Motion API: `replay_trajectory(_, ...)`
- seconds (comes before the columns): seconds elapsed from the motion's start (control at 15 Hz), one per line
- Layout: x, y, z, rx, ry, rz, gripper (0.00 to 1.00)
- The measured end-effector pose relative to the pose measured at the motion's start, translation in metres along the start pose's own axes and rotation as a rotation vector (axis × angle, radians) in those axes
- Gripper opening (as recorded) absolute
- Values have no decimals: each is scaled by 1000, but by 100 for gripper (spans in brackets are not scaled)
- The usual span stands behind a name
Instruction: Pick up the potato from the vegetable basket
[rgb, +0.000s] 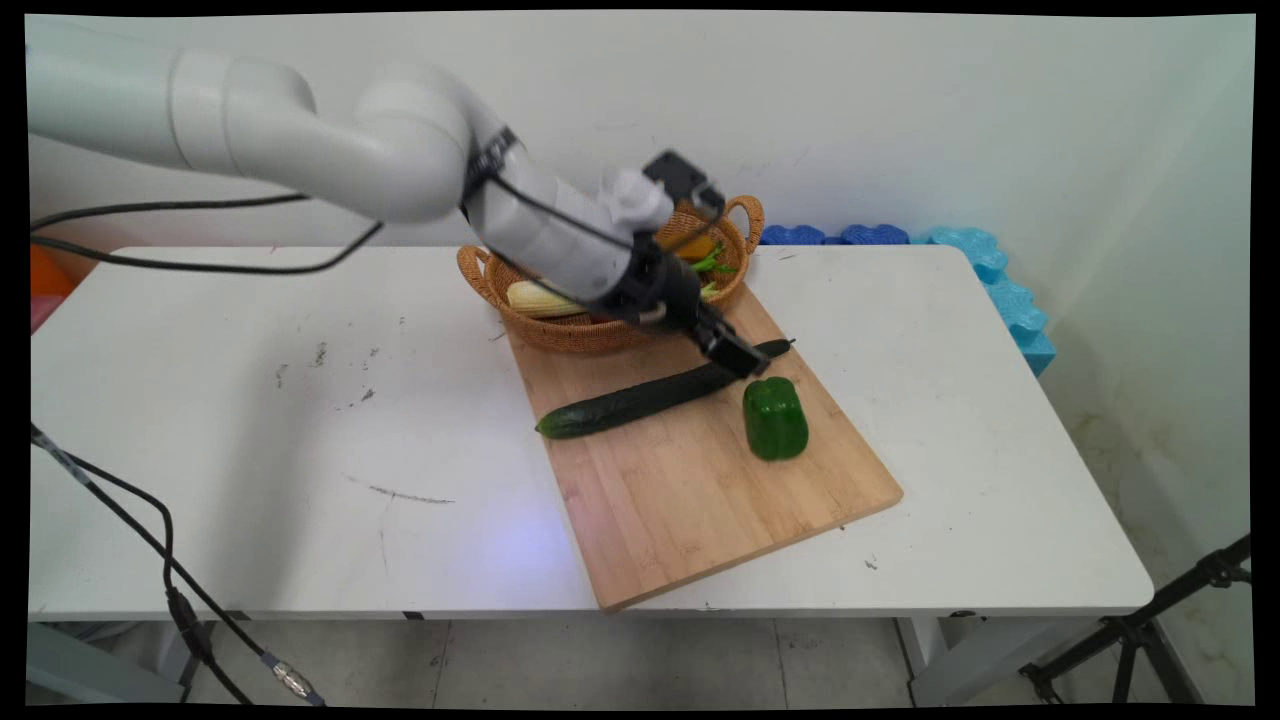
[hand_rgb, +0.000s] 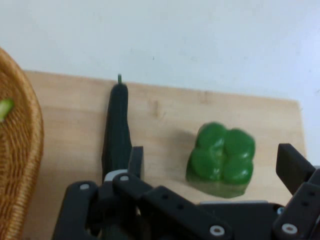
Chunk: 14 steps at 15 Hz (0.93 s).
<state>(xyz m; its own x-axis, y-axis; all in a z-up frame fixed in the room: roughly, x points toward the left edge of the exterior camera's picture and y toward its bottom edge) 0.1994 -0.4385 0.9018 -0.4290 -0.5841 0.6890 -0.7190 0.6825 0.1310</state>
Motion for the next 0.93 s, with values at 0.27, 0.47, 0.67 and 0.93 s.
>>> replay_trajectory(0.27, 20, -7, -27, -14, 5, 6, 100)
replay_trajectory(0.47, 28, -22, -62, -6, -30, 31, 100)
replay_trajectory(0.67, 31, -30, -88, -8, -73, 45, 100)
replay_trajectory(0.93, 21, -42, -134, -16, -158, 44, 100)
